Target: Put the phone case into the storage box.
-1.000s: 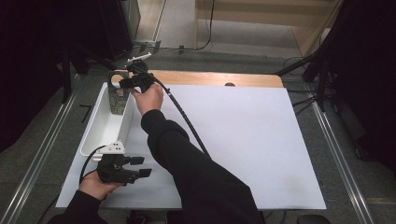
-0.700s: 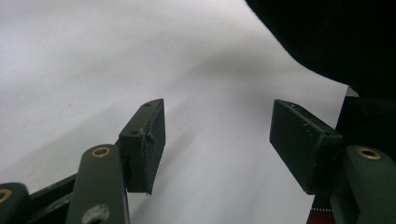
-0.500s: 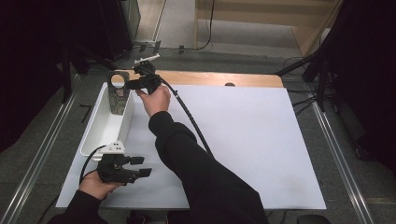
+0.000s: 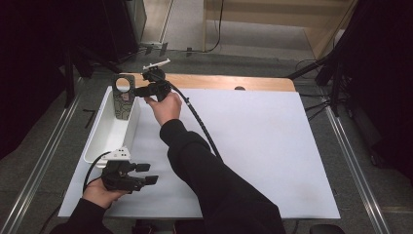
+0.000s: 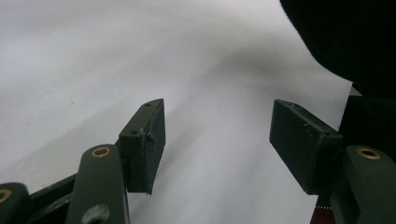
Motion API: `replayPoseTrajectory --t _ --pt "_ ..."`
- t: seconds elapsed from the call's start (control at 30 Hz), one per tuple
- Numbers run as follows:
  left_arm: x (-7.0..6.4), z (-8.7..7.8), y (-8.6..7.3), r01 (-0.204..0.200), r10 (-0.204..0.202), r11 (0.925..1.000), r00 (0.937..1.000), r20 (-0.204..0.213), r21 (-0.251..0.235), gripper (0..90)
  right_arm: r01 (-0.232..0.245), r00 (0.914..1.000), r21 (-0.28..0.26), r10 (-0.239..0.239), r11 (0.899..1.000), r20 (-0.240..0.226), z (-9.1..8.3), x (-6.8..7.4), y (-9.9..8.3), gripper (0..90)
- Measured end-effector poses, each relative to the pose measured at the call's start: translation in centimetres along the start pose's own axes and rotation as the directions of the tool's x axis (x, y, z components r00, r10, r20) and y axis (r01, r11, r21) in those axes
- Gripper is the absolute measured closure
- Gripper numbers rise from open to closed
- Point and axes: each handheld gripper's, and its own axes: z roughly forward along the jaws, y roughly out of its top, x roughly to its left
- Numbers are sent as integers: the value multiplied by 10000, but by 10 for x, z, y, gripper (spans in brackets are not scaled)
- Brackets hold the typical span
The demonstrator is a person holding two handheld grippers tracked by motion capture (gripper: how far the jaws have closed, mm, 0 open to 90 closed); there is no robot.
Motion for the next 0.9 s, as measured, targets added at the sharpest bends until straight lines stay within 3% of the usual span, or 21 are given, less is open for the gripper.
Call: replayPoseTrajectory --t 0.33,0.57,0.9 --pt "1 0 0 40 -40 10000 10000 -10 -12 357 345 9991 -96 -347 9994 -236 -15 -2 -5 283" --pt "0 -1 0 59 -59 10000 10000 -36 -22 357 346 9947 -36 -348 9994 -968 -23 -8 -9 281" --pt "1 -1 -1 83 -83 10000 10000 -39 -46 357 1026 9913 373 -990 9940 -870 -28 -10 -16 279"
